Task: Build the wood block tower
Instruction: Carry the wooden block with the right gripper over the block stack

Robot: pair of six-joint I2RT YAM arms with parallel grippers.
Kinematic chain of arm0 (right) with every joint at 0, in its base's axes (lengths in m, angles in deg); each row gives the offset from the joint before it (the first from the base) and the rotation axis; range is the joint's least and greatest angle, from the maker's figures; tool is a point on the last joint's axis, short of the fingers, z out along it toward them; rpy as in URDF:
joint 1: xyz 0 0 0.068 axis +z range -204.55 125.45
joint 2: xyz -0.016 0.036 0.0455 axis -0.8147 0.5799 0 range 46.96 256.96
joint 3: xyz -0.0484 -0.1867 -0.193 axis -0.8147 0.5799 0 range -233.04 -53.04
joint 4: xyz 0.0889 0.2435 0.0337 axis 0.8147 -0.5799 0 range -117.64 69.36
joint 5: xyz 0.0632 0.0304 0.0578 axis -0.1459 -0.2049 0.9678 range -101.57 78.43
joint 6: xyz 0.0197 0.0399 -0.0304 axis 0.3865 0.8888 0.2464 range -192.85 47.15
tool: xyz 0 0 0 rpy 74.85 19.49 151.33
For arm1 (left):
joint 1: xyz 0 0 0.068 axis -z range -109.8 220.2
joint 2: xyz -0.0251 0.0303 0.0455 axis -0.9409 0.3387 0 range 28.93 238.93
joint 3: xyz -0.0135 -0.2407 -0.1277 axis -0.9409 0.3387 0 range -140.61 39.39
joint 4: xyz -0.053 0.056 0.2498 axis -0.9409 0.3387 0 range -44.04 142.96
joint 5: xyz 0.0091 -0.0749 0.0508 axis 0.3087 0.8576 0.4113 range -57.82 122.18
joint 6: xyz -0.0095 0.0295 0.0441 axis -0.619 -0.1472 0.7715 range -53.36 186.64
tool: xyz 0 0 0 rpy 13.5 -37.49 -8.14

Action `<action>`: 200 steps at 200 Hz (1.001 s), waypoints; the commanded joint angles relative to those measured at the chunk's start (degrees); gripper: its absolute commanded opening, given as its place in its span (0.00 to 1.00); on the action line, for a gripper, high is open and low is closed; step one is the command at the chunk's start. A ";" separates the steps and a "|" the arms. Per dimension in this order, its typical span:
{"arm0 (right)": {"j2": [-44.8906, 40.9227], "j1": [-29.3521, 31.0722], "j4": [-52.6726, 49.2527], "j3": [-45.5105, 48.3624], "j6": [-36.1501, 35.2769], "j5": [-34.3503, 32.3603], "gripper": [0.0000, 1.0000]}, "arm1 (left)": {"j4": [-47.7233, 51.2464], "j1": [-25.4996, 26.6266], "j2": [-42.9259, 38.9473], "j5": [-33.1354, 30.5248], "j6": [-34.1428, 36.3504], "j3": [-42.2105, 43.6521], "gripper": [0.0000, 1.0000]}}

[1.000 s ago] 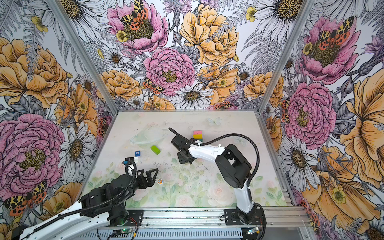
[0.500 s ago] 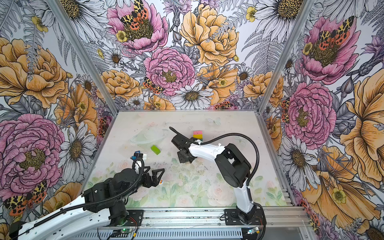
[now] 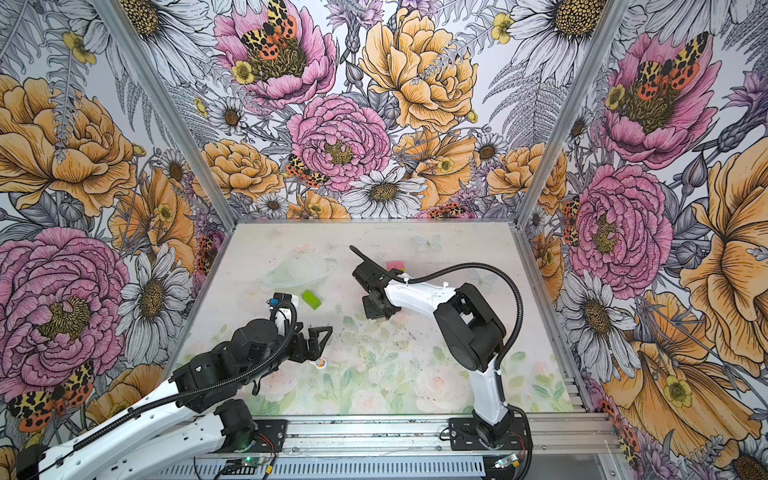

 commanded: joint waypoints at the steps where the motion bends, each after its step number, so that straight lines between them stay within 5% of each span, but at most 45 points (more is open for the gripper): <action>1: 1.00 0.23 -0.52 -1.05 0.32 0.63 0.25 | -1.52 -1.17 -0.40 3.04 1.76 -0.73 0.99; 61: 2.24 0.23 -0.58 -1.42 0.58 -0.03 0.32 | -1.55 -2.34 -0.93 3.83 1.92 -0.16 0.99; 104: 2.34 0.15 -0.61 -1.76 0.82 -0.72 0.46 | -1.56 -3.31 -1.20 4.38 2.54 -0.20 0.99; 124: 2.56 0.17 -0.70 -2.14 0.93 -0.81 0.45 | -1.59 -3.89 -1.28 4.81 2.64 -0.16 0.99; 160: 2.07 0.15 -1.72 -3.12 1.02 -1.81 0.29 | -1.79 -4.22 -1.38 4.88 2.81 -0.29 0.99; 200: -1.69 -0.36 -5.51 -6.78 -0.25 -4.07 0.27 | -2.03 -5.41 -1.01 5.76 3.50 -1.19 0.99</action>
